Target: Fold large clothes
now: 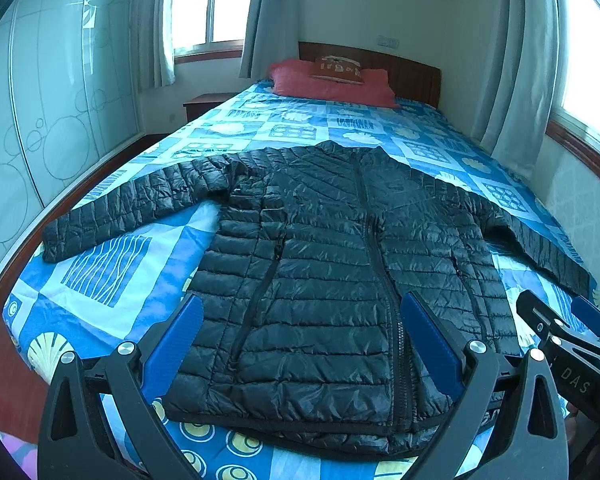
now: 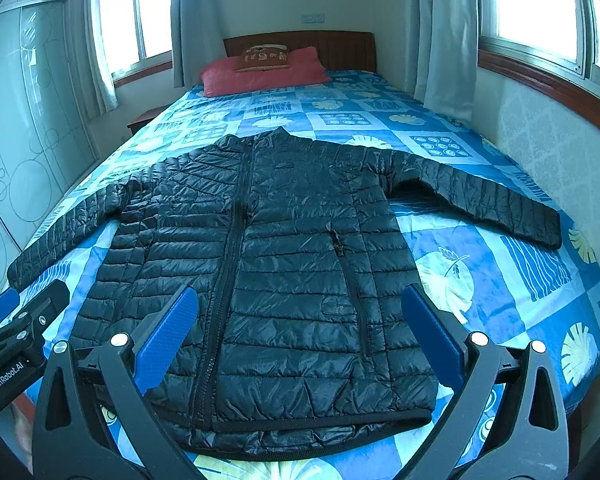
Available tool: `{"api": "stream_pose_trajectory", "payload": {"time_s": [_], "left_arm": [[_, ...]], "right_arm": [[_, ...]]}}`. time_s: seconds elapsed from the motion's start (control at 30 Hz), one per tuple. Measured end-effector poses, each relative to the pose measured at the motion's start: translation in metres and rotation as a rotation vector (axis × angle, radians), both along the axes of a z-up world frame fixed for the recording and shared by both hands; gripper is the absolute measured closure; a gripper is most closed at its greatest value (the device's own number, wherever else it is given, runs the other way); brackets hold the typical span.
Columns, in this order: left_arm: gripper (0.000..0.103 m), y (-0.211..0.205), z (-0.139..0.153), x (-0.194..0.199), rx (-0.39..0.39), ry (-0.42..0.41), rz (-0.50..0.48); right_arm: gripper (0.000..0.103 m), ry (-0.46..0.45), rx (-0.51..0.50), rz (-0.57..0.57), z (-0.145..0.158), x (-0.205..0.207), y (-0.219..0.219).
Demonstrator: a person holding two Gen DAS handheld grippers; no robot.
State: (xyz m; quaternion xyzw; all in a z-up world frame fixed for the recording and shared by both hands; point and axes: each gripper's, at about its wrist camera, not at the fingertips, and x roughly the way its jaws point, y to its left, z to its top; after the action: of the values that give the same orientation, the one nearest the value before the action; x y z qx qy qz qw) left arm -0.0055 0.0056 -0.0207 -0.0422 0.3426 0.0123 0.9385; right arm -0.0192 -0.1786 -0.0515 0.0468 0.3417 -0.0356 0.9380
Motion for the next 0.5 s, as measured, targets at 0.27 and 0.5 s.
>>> {"api": "stream_pose_trajectory", "payload": {"time_s": [0.27, 0.5], "left_arm": [[0.005, 0.002, -0.004, 0.011, -0.008, 0.018, 0.003], [0.005, 0.024, -0.023, 0.041, -0.021, 0.059, 0.065]], "right_arm": [[0.002, 0.022, -0.002, 0.000, -0.007, 0.011, -0.001], [0.002, 0.068, 0.098, -0.055, -0.034, 0.036, -0.044]]}}
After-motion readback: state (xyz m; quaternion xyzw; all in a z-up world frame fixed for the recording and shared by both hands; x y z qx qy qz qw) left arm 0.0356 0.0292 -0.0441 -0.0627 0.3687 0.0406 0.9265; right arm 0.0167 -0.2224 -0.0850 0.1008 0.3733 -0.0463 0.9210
